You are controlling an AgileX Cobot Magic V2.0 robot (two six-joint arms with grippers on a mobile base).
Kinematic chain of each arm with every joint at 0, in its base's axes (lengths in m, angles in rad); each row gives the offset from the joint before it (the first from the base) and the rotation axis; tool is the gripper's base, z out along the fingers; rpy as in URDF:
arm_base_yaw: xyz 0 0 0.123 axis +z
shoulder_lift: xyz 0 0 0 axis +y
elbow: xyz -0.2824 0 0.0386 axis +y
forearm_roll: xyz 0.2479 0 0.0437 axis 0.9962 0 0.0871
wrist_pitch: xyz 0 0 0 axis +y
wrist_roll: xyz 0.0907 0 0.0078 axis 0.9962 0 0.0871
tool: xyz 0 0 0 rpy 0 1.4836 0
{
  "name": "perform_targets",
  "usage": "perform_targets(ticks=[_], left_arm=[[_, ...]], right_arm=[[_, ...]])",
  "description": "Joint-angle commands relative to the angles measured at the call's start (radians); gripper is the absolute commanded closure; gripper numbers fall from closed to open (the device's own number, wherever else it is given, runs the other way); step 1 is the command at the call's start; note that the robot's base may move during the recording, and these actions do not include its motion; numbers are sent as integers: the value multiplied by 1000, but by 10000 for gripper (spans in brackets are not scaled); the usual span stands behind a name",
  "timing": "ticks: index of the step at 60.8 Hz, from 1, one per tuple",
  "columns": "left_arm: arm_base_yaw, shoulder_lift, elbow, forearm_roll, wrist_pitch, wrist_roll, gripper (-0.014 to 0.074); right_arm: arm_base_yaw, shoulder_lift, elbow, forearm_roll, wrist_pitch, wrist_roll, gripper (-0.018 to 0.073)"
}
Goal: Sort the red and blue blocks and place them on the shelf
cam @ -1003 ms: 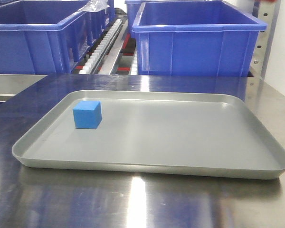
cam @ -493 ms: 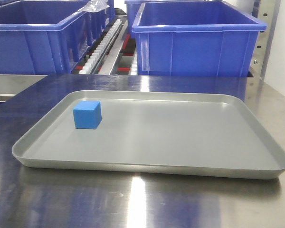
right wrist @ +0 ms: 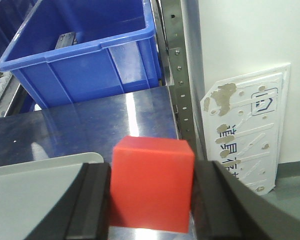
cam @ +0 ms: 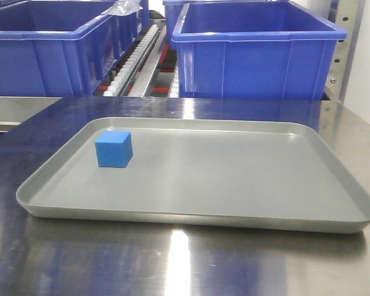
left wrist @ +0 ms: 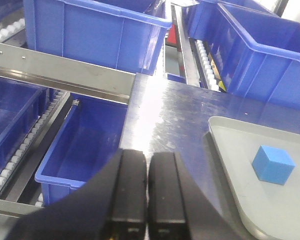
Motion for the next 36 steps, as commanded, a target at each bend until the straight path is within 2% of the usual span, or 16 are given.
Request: perform_targets(ticks=[1, 16, 36], left_arm=[[0, -16, 23, -7, -84, 0, 465], [0, -16, 23, -7, -84, 0, 465], [0, -16, 23, -7, -84, 0, 465]], right_arm=[[-6, 2, -28, -15, -104, -6, 502], [-6, 2, -28, -124, -105, -6, 502], [-6, 2, -28, -126, -106, -6, 502]])
